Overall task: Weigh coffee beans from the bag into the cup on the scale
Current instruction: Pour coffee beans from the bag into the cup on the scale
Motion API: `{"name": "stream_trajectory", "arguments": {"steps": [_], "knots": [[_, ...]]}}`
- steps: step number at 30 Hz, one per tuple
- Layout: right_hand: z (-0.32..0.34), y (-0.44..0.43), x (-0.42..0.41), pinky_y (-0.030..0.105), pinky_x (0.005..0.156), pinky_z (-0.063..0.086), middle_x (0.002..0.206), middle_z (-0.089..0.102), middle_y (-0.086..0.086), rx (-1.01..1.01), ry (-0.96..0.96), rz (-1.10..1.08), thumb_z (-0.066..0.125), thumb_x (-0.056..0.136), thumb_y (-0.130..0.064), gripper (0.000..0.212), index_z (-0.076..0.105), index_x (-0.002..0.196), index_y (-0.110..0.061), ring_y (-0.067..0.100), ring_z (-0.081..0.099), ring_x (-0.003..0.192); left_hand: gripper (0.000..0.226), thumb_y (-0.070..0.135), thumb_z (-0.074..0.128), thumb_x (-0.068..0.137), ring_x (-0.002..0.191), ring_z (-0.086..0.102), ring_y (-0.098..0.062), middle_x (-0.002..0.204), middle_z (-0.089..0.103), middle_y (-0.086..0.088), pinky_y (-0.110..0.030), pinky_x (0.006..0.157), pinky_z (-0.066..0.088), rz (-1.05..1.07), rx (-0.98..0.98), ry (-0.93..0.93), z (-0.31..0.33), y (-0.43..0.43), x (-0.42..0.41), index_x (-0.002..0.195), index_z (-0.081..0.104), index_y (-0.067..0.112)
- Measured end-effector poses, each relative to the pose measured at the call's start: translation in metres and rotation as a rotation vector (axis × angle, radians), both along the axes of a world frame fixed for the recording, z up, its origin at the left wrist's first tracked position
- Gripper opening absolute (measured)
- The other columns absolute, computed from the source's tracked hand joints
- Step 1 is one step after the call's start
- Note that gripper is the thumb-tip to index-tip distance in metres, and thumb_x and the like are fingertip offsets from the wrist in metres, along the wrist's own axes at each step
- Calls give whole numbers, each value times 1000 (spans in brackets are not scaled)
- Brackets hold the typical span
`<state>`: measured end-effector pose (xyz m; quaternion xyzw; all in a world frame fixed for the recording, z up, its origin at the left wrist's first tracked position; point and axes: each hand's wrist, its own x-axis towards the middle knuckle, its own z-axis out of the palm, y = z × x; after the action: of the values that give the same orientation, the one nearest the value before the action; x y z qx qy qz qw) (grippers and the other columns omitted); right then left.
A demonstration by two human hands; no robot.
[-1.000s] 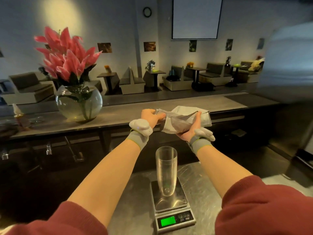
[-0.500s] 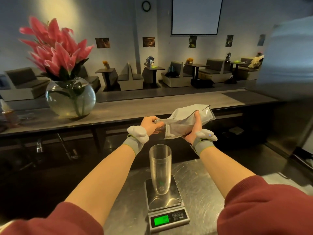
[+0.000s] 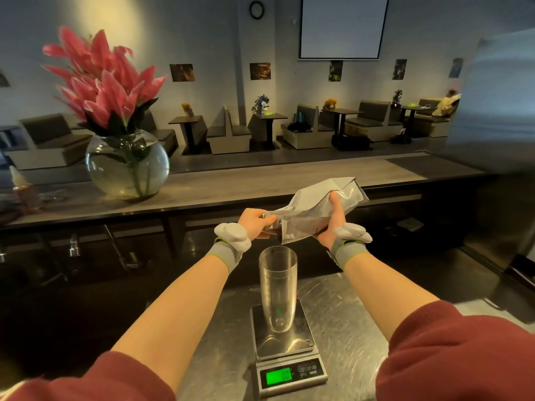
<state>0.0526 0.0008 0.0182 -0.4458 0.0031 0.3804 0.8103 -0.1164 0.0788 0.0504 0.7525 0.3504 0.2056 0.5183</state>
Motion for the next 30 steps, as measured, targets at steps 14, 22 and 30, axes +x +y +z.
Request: {"name": "stream_trajectory", "arguments": {"steps": [14, 22, 30], "knots": [[3, 4, 3, 58, 103, 42, 136, 50, 6, -27, -40, -12, 73, 55, -68, 104, 31, 143, -30, 32, 50, 121, 34, 14, 43, 96, 113, 61, -35, 131, 56, -20, -40, 97, 51, -42, -5, -34, -3, 2, -5, 126, 52, 1], [9, 4, 4, 56, 104, 42, 139, 47, 7, -43, -72, -37, 73, 48, -71, 116, 26, 146, -31, 32, 49, 124, 34, 15, 39, 98, 115, 60, -35, 132, 55, -21, -36, 94, 49, -32, -26, -86, -4, -2, -5, 126, 53, 0], [7, -1, 1, 57, 104, 41, 139, 46, 7, -47, -93, -18, 70, 53, -71, 111, 25, 146, -31, 33, 49, 123, 34, 17, 41, 97, 113, 61, -35, 130, 57, -21, -41, 98, 50, -47, 4, -57, -5, -2, -7, 124, 54, 1]]}}
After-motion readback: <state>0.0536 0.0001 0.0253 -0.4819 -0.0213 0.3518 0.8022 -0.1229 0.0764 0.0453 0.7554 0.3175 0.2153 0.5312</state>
